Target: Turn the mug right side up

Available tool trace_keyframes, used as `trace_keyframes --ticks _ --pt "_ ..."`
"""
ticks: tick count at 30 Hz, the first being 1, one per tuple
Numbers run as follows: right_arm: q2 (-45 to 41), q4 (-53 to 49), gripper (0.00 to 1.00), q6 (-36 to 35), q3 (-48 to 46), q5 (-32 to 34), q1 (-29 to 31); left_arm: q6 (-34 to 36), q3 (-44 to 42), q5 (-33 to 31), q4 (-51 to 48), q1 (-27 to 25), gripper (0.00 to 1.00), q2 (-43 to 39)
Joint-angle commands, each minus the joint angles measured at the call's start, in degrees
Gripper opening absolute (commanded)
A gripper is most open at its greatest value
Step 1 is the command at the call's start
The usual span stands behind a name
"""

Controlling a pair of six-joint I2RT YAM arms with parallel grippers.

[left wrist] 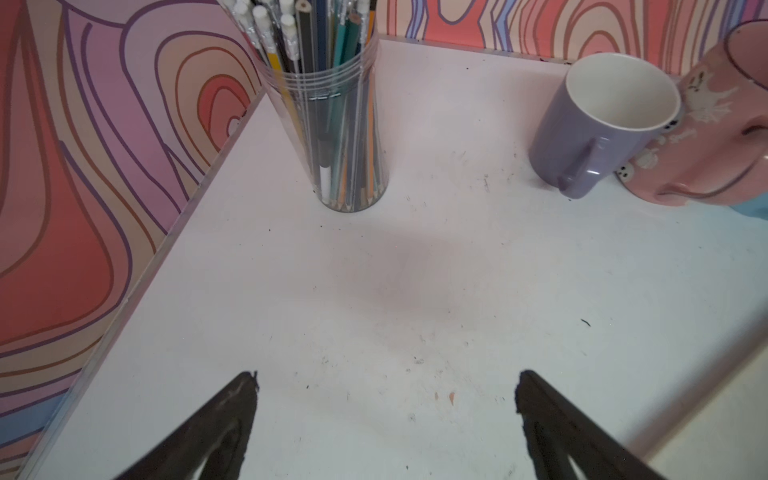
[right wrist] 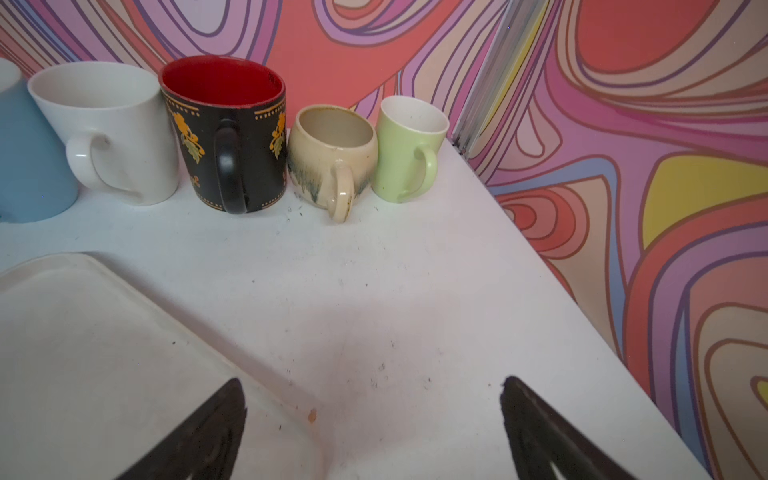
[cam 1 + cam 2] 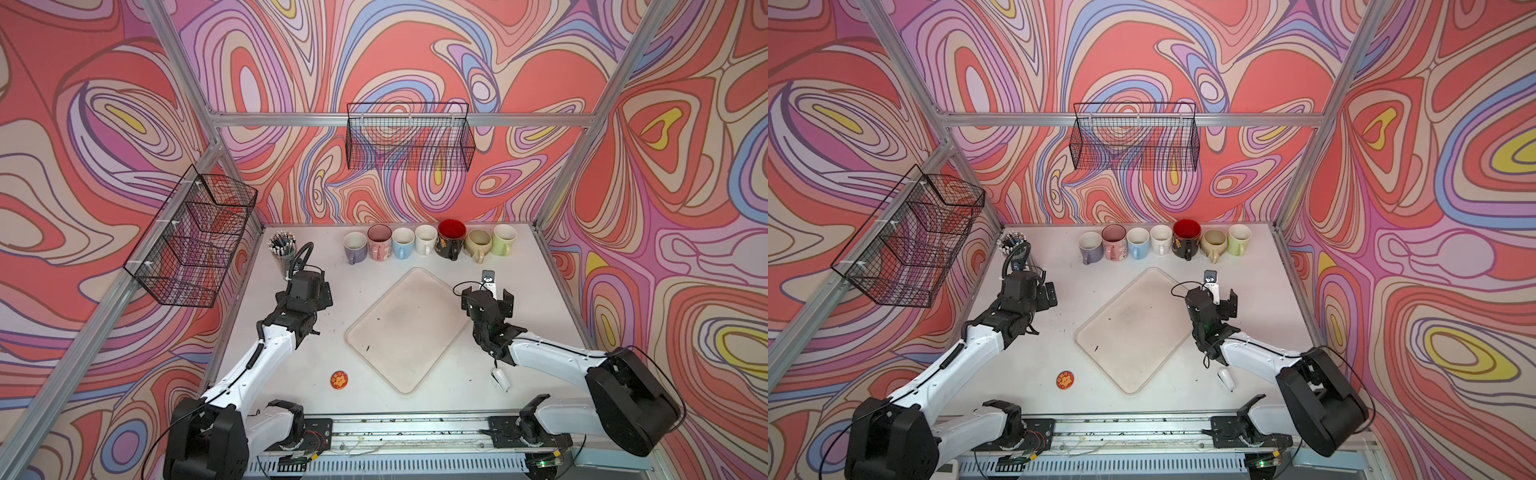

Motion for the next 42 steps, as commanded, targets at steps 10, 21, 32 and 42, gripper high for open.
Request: trace_keyframes --ticks 10,21,32,42 --pt "11.4 21.7 0.98 -10.3 3.1 -2.5 -11.9 10.4 7.2 -2.8 9.0 7.4 1.00 14.9" --pt "14.3 19.1 0.98 -1.2 3.2 -14.4 -24.0 13.5 4.7 4.7 22.2 8.6 1.00 20.8" --pt "17.1 28.9 0.98 -1.8 -1.0 -15.9 -24.1 12.7 -11.5 12.9 43.2 12.2 1.00 16.6" --pt "17.4 58.7 0.98 -4.0 -16.4 -19.4 -24.0 14.6 -26.2 11.3 69.1 9.9 1.00 17.6"
